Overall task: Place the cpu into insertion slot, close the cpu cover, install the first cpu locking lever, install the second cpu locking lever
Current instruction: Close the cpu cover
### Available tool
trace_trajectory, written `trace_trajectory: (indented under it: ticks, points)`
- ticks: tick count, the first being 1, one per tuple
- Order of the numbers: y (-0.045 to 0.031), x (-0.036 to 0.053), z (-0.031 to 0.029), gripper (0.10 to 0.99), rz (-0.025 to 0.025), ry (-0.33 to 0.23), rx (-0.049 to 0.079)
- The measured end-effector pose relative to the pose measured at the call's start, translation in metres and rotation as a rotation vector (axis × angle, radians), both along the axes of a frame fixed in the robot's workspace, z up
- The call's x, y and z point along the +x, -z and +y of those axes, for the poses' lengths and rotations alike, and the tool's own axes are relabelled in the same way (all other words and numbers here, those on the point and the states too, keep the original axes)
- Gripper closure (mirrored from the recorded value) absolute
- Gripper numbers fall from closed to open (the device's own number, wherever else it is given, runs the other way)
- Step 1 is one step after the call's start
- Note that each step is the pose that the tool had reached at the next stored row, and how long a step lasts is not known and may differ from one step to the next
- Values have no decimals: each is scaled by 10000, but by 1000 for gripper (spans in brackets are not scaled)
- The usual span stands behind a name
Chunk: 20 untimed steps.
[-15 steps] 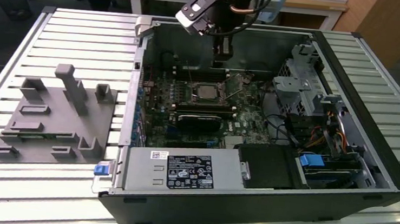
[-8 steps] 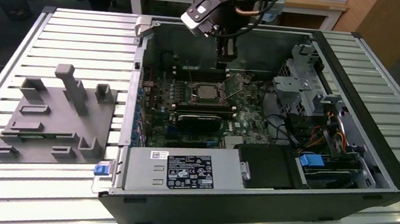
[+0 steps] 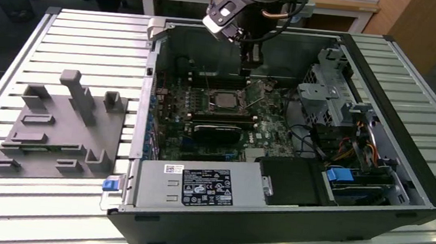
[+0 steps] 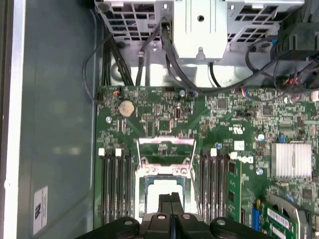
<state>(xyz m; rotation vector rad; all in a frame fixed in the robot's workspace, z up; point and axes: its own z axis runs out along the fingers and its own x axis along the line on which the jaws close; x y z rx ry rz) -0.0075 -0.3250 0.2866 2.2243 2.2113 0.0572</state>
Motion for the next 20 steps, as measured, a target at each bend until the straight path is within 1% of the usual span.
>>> trace_trajectory:
  ticks: [2,10,12,16,20]
  points:
    - [2,57,0,961,33,0,0]
    - [22,218,0,961,39,0,2]
    - [46,257,0,961,40,1,0]
    - [117,275,0,961,40,0,2]
    - [153,327,0,961,40,-49,3]
